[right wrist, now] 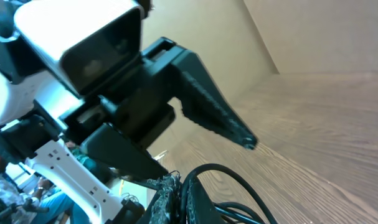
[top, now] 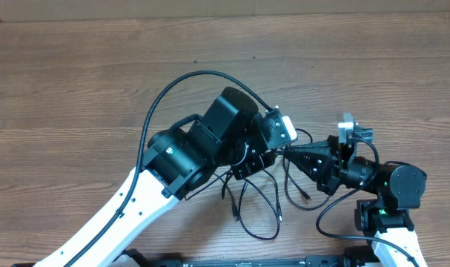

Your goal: Untangle cables

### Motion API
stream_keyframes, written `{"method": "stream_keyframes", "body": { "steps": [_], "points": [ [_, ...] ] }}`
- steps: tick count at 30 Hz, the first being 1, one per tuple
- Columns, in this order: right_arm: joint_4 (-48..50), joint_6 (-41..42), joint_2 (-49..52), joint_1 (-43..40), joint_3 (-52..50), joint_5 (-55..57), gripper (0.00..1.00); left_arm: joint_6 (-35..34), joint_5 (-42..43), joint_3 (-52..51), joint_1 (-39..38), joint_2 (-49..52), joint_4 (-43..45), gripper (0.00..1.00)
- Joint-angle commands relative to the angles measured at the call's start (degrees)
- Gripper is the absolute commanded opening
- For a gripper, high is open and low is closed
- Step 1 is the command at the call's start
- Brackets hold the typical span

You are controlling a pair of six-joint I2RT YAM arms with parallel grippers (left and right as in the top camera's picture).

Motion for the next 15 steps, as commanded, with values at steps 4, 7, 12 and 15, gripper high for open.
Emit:
{"method": "stream_keyframes", "body": {
  "steps": [4,7,12,15],
  "points": [
    [2.67,4.17,-0.2,-0.04,0.46,-1.68,0.04,7.17,1.05,0.92,0.22,0.94,3.67,0.75],
    [2.75,4.33,-0.2,-0.04,0.46,-2.29,0.04,9.22,1.07,0.92,0.22,1.66,5.2,0.66],
    [2.75,4.31,-0.2,-0.04,0.46,-2.29,0.04,9.29,1.27,0.92,0.22,3.15,4.44,0.04],
    [2.71,4.26,-0.2,-0.07,0.46,-2.25,0.04,9.29,4.59,0.92,0.22,3.28,4.13,0.04]
  ]
}}
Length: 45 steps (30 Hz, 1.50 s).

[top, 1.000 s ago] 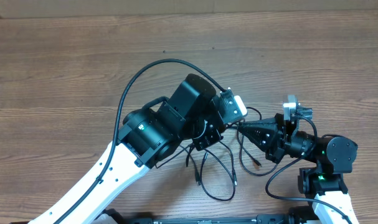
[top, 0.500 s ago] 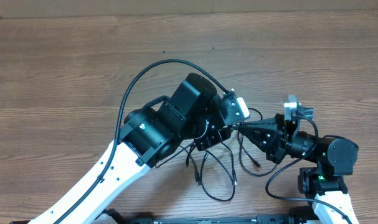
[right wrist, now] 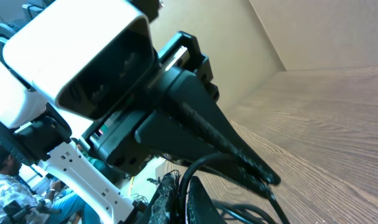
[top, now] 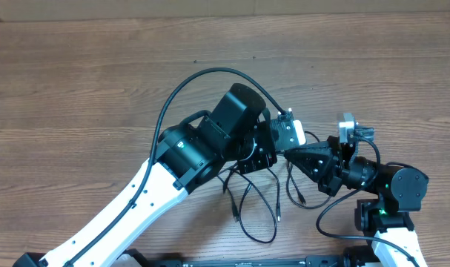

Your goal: Untangle cables

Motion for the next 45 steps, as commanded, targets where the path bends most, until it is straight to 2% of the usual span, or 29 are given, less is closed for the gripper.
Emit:
{"method": "stream_keyframes", "body": {
  "steps": [1,4,5,8,9,10,11,12,15,21,25,33,35,37,40,45],
  "points": [
    [0.55,0.22,-0.24,-0.04,0.46,-1.18,0.04,0.87,3.34,0.92,0.26,0.61,0.09,0.04],
    [0.28,0.2,-0.24,-0.04,0.46,-1.16,0.04,-0.15,3.17,0.92,0.28,0.61,0.02,0.04],
    [-0.11,0.11,-0.24,-0.04,0.46,-1.14,0.09,-1.68,2.99,0.92,0.33,0.61,0.02,0.04],
    [-0.59,-0.17,-0.07,-0.04,0.46,-0.85,0.36,-7.96,-1.77,0.92,0.33,0.61,0.04,0.04],
    [-0.59,-0.24,0.04,-0.04,0.46,-0.85,0.38,-9.35,-3.17,0.92,0.33,0.61,0.02,0.04],
    [-0.59,-0.24,0.52,-0.07,0.46,-0.7,0.52,-12.55,-5.95,0.92,0.33,0.59,-0.04,0.04],
    [-0.59,-0.22,0.81,-0.09,0.46,-0.7,0.59,-13.66,-6.99,0.92,0.33,0.59,-0.17,0.04],
    [-0.57,-0.22,1.33,-0.09,0.46,-0.7,0.65,-14.6,-7.91,0.92,0.33,0.59,-0.33,0.04],
    [-0.57,-0.2,3.63,-0.09,0.46,-0.44,0.74,-15.06,-8.7,0.92,0.33,0.59,-0.63,0.04],
    [-0.52,-0.24,7.54,-0.11,0.46,1.27,0.82,-15.72,-13.66,0.96,0.33,-0.04,-1.92,0.04],
    [-0.55,-0.44,7.89,-2.1,0.46,1.92,0.84,-18.01,-15.61,0.98,0.33,-1.97,-1.92,0.04],
    [-0.57,0.02,7.89,-11.96,0.46,1.42,0.85,-27.74,-17.79,1.01,0.33,-8.68,-0.76,0.04],
    [-0.57,0.02,7.89,-12.63,0.46,0.83,0.85,-31.93,-17.79,1.01,0.33,-9.99,0.22,0.04],
    [-0.55,0.02,7.89,-12.85,0.46,0.55,0.85,-39.1,-17.57,1.01,0.31,-10.91,2.03,0.04],
    [-0.5,0.0,7.89,-12.85,0.46,0.59,0.85,-44.46,-17.55,1.01,0.31,-10.93,2.49,0.04],
    [-0.52,0.0,7.89,-12.85,0.46,3.48,0.85,-45.0,-11.63,1.01,0.31,-10.95,2.58,0.04]
  ]
}}
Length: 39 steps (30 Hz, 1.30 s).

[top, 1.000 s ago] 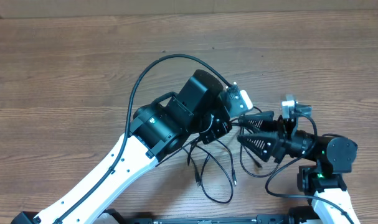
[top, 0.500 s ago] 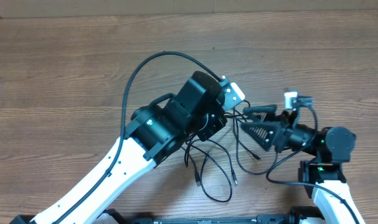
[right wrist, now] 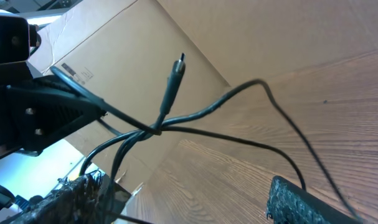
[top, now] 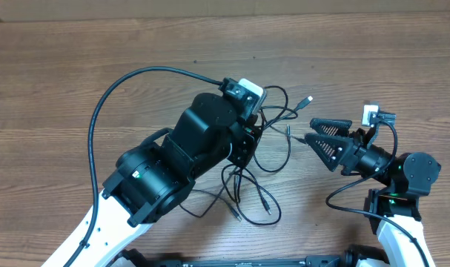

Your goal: Untangle cables

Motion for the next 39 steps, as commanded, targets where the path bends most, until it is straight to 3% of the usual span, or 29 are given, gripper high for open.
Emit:
{"method": "stream_keyframes", "body": {
  "steps": [1,6,15,35,39],
  "points": [
    [0.31,0.04,0.07,-0.22,0.44,3.08,0.85,-3.1,5.7,0.96,0.28,-0.63,0.55,0.04],
    [-0.26,0.0,0.07,-0.24,0.44,10.54,0.85,0.94,15.1,0.96,0.28,-0.66,0.52,0.04],
    [-3.61,-2.49,0.07,-0.28,0.44,20.2,0.85,1.81,15.5,0.96,0.28,-0.76,-0.7,0.04],
    [-5.18,-2.38,0.07,-0.26,0.44,19.39,0.85,2.84,21.2,0.96,0.28,-0.59,1.62,0.04],
    [-1.29,2.56,0.07,-0.26,0.44,13.55,0.77,3.52,20.31,0.94,0.28,-0.48,1.64,0.04]
  ]
}}
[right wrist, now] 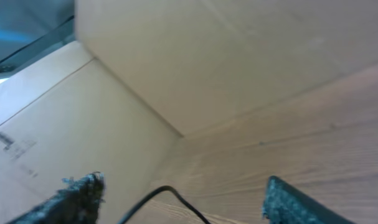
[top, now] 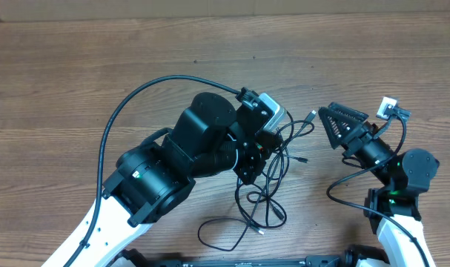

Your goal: Untangle cables

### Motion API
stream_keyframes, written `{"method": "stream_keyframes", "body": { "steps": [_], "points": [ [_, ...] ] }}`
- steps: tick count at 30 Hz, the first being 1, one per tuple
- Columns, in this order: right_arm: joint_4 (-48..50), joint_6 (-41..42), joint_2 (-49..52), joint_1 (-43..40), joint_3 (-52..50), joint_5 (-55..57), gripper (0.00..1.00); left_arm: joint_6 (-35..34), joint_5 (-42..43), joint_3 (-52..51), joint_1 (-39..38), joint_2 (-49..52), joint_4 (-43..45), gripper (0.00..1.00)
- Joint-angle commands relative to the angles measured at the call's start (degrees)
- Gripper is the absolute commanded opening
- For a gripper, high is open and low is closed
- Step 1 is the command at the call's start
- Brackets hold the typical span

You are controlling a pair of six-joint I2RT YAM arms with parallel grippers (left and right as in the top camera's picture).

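Note:
A tangle of thin black cables lies on the wooden table, with loops reaching up to my left gripper. That gripper sits under its white wrist camera and looks shut on the cables; its fingertips are hidden. One plug end sticks out to the right. My right gripper is open just right of that plug and holds nothing. In the right wrist view the right gripper is spread wide, and a black cable loop rises between its fingers without touching them.
The big black and white left arm covers the table's middle and left front. A thick black arm cable arcs over the table behind it. A cardboard wall stands at the far edge.
My left gripper has moved right and nearer with the cables, which now lie more on the table. My right gripper has swung up and back, and the crossed strands and plug have left its view.
Both grippers were first close together over the tangle, the right one near the left one's fingers. Then the left gripper was further back with cables lifted and the right one open, apart from them. Now the cables hang lower and the grippers stay apart.

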Motion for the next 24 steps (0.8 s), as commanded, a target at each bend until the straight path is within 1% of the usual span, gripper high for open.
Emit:
{"method": "stream_keyframes", "body": {
  "steps": [1,6,12,14,16,18,21,24],
  "points": [
    [4.42,5.25,-0.11,-0.2,0.46,-6.05,0.75,1.44,-0.11,0.94,0.28,-0.39,0.59,0.04],
    [16.15,11.23,-0.11,-0.13,0.46,-12.83,0.71,1.4,-0.35,0.94,0.28,0.52,0.76,0.04],
    [16.7,11.43,-0.11,-0.13,0.46,-14.29,0.72,1.38,1.77,0.94,0.24,0.92,2.82,0.04],
    [16.72,11.43,-0.11,-0.13,0.46,-15.19,0.78,1.33,1.77,0.94,0.24,1.03,2.91,0.04],
    [16.74,11.41,-0.11,-0.09,0.46,-15.58,0.91,1.2,2.56,0.94,0.24,1.18,3.19,0.04],
    [17.64,11.13,-0.11,-0.09,0.46,-16.39,0.99,1.18,3.58,0.94,0.24,1.29,3.43,0.04],
    [20.2,10.97,-0.11,-0.09,0.46,-17.81,1.0,1.18,3.93,0.94,0.24,1.29,3.43,0.04],
    [24.72,11.02,-0.11,-0.09,0.46,-19.39,1.0,1.16,4.39,0.94,0.24,1.29,3.43,0.04]
  ]
}}
